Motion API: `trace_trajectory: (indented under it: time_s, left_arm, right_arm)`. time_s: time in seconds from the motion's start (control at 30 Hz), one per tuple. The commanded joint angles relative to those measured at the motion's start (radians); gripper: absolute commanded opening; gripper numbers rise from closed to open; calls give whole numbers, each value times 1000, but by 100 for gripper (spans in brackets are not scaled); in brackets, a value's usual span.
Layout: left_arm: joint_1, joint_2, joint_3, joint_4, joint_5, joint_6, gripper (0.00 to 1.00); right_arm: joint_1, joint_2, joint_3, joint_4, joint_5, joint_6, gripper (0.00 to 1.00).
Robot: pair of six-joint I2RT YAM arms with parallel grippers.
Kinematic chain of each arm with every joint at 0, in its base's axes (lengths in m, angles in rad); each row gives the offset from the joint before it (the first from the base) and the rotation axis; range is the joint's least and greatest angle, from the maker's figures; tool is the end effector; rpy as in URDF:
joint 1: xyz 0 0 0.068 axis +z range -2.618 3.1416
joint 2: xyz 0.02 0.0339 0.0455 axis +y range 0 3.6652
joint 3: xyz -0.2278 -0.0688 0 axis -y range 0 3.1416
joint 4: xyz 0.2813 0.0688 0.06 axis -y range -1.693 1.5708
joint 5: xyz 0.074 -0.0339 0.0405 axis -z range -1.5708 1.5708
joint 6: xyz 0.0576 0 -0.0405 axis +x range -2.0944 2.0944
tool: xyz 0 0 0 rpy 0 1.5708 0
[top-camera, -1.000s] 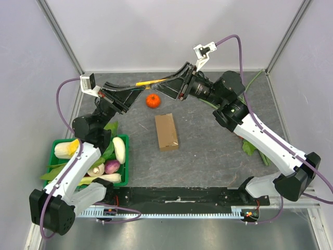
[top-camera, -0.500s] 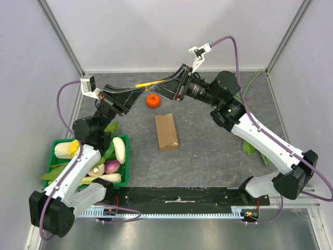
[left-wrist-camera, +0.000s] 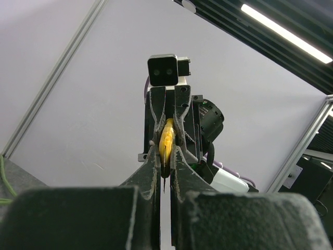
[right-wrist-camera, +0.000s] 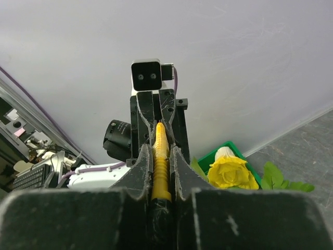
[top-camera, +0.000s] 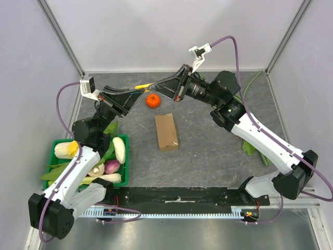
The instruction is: Unpack the express box
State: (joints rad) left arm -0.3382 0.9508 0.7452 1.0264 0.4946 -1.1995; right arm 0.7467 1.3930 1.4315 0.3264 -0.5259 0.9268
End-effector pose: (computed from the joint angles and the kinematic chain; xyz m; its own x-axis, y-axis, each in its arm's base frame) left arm 0.2364 -0.1121 0.3914 -0.3061 -0.7618 -0.5710 0.8599 0.0361 -0.5092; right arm 0.2550 0.2754 0.4527 -0.5878 0.3984 -0.7041 -0.7688 -0.0040 0.6395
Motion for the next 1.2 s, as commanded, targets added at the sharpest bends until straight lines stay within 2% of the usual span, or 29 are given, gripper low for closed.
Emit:
trace_trajectory:
  time_s: [0.0, 0.03, 0.13, 0.27, 0.33, 0.37, 0.5, 0.53, 0.73, 1.03, 1.17]
  left_arm:
    - [-2, -15, 23, -113, -24, 43, 15]
    - [-2, -20, 34, -141, -24, 66, 41]
    - [-2, -56, 48, -299, -45, 124, 78]
    - [-2, -118, 65, -581, -111, 225, 91]
    - [-2, -135, 81, -804, -183, 271, 93]
    - [-2, -133, 85, -874, -203, 284, 93]
    - [-2, -66, 94, -1092, -215, 317, 93]
    - [-2, -10, 92, -1150, -208, 316, 92]
    - [-4, 240, 74, -1217, -139, 347, 84]
    - [-13, 456, 75, -1180, -88, 400, 84]
    - [-15, 557, 89, -1190, -83, 387, 78]
  right_arm:
    - [5, -8, 49, -35, 3, -49, 0]
    - [5, -12, 55, -65, 38, -71, 0]
    - [3, -34, 58, -214, 165, -170, 0]
    - [-4, -77, 24, -421, 381, -282, 0]
    - [-6, -100, -14, -467, 472, -322, 0]
    - [-4, -107, -29, -501, 545, -347, 0]
    - [-1, -127, -136, -543, 676, -385, 0]
    - [-3, -130, -158, -543, 691, -388, 0]
    - [13, -124, -293, -504, 794, -390, 0]
    - [45, -60, -398, -415, 848, -385, 0]
    - [63, -23, -428, -351, 894, -404, 0]
